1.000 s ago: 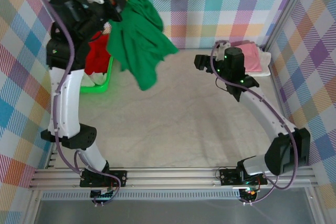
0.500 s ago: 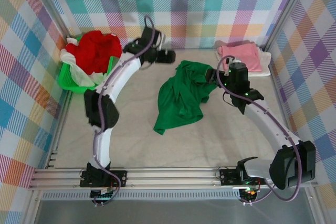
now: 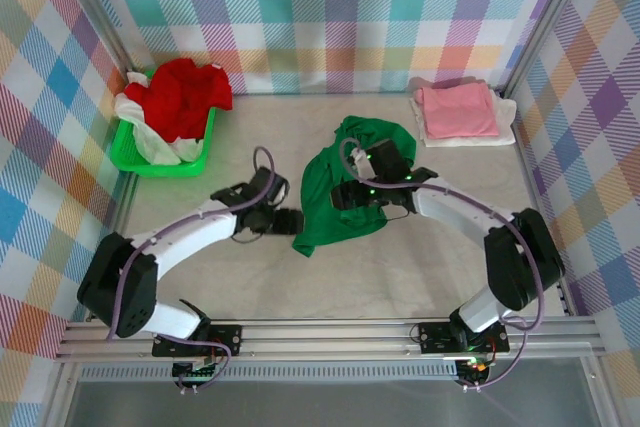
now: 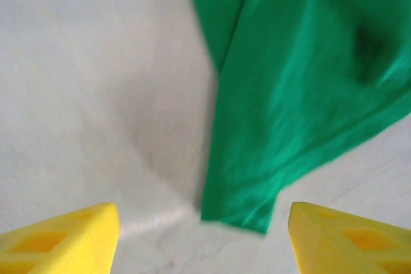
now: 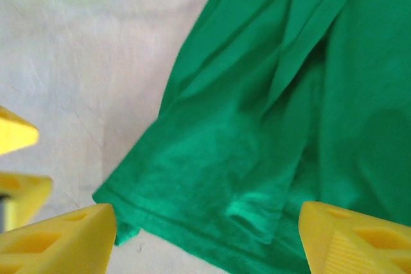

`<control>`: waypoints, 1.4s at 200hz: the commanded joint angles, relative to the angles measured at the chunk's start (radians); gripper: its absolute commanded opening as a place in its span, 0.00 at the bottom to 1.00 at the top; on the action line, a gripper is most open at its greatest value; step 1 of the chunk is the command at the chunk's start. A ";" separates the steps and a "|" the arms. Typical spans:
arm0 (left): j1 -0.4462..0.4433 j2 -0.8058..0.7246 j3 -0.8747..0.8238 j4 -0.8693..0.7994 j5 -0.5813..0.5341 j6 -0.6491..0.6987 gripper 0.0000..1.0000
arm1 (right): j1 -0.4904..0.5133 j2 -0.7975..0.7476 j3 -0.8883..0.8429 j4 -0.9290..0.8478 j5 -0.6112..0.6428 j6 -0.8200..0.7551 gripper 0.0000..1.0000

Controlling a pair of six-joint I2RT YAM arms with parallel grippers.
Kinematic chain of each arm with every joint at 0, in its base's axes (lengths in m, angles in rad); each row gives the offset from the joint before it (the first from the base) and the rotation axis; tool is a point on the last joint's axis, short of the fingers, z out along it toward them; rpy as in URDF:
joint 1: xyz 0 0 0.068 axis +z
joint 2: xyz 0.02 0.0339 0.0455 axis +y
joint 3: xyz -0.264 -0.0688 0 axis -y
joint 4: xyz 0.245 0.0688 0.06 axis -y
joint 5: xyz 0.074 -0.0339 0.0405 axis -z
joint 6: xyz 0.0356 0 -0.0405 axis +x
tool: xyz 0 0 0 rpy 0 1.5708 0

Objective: Fold and stack the t-shirts

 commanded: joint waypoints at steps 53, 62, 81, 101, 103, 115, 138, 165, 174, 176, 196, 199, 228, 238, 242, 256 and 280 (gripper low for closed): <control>-0.056 0.115 -0.101 0.344 0.081 -0.040 0.57 | 0.025 0.196 0.062 -0.075 0.121 0.113 0.61; -0.056 0.133 -0.098 0.358 0.081 -0.036 0.45 | 0.025 0.206 0.068 -0.066 0.109 0.111 0.52; -0.056 0.144 -0.098 0.371 0.084 -0.030 0.36 | 0.025 0.204 0.074 -0.054 0.088 0.116 0.29; -0.057 0.118 -0.117 0.373 0.057 -0.037 0.08 | 0.025 0.167 0.080 -0.068 0.086 0.116 0.09; -0.057 0.115 -0.118 0.371 0.051 -0.038 0.05 | 0.025 0.162 0.080 -0.068 0.086 0.114 0.08; -0.056 0.088 -0.122 0.347 0.003 -0.045 0.00 | 0.024 0.124 0.081 -0.082 0.092 0.106 0.05; -0.053 0.001 -0.120 0.286 -0.104 -0.037 0.00 | 0.007 0.030 0.084 -0.105 0.081 0.091 0.00; -0.024 -0.146 -0.060 0.153 -0.228 0.007 0.00 | -0.031 -0.120 0.084 -0.100 0.009 0.098 0.00; -0.014 -0.198 -0.029 0.113 -0.266 0.036 0.00 | -0.040 -0.165 0.096 -0.109 -0.005 0.084 0.00; -0.011 -0.209 -0.023 0.104 -0.275 0.045 0.00 | -0.041 -0.177 0.100 -0.113 -0.007 0.080 0.00; 0.016 -0.308 0.071 0.011 -0.374 0.127 0.00 | -0.059 -0.274 0.153 -0.158 0.002 0.050 0.00; 0.022 -0.326 0.087 0.001 -0.386 0.141 0.00 | -0.064 -0.286 0.160 -0.161 0.003 0.047 0.00; 0.069 -0.424 0.269 -0.066 -0.421 0.272 0.00 | -0.100 -0.381 0.271 -0.200 0.039 0.023 0.00; 0.074 -0.436 0.347 -0.086 -0.434 0.312 0.00 | -0.104 -0.405 0.309 -0.203 0.063 0.012 0.00; 0.074 -0.437 0.377 -0.094 -0.432 0.332 0.00 | -0.104 -0.415 0.323 -0.203 0.068 0.006 0.00; 0.075 -0.438 0.492 -0.128 -0.435 0.382 0.00 | -0.104 -0.449 0.369 -0.203 0.084 -0.002 0.00; 0.075 -0.451 0.653 -0.153 -0.360 0.418 0.00 | -0.104 -0.535 0.421 -0.206 0.129 -0.015 0.00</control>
